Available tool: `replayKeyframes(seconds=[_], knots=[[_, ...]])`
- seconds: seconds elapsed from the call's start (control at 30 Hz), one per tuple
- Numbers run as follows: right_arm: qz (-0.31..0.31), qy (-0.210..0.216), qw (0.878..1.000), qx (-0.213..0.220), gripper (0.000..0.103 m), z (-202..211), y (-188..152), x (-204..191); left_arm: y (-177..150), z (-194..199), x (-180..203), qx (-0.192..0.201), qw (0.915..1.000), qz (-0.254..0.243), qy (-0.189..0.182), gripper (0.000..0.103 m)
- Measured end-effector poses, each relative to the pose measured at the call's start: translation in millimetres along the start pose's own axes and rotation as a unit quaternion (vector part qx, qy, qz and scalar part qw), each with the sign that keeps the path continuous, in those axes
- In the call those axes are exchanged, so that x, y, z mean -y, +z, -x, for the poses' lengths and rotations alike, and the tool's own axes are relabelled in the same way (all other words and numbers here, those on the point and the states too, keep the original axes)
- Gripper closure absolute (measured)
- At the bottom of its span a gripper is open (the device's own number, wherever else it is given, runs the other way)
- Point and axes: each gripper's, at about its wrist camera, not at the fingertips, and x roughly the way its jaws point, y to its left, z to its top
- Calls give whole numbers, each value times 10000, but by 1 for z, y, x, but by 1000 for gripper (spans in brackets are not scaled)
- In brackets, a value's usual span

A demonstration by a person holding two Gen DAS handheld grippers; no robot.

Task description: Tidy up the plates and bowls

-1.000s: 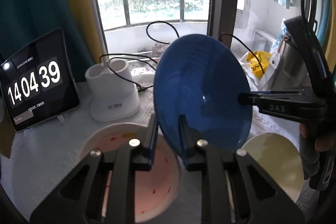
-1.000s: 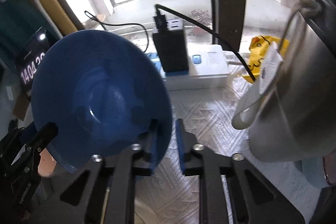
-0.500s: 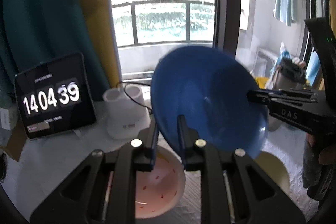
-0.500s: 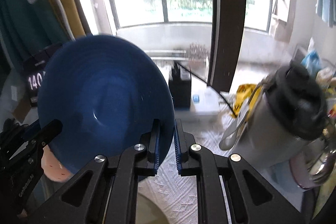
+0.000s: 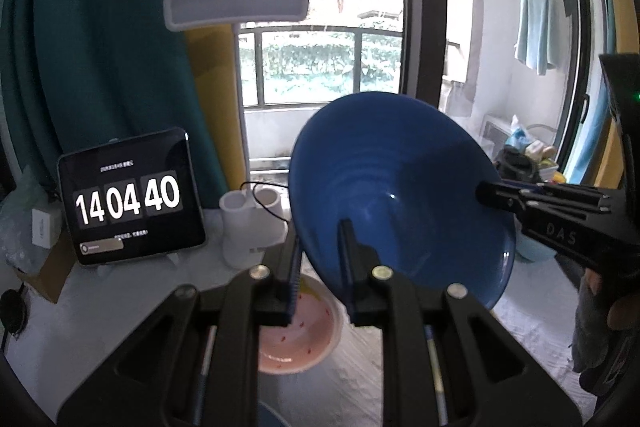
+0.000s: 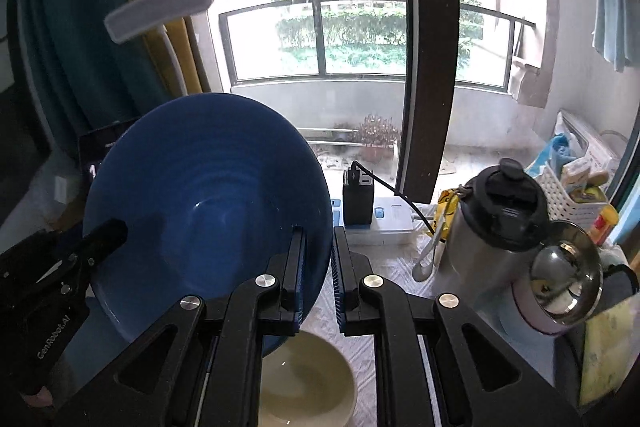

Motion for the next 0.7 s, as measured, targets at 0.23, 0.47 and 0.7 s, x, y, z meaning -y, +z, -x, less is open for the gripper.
replayKeyframes(seconds=[0.23,0.47,0.7], knots=[[-44,-16,9999,94,90,33,-11,-5,-8,30,1,-38,9999,48,-110,85],[-207,88,9997,134,90,63,-34,-5,-25,59,4,-75,9998,63,-164,85],[-298,151,9993,188,90,90,-58,-9,-47,74,7,-247,9994,151,-212,85]])
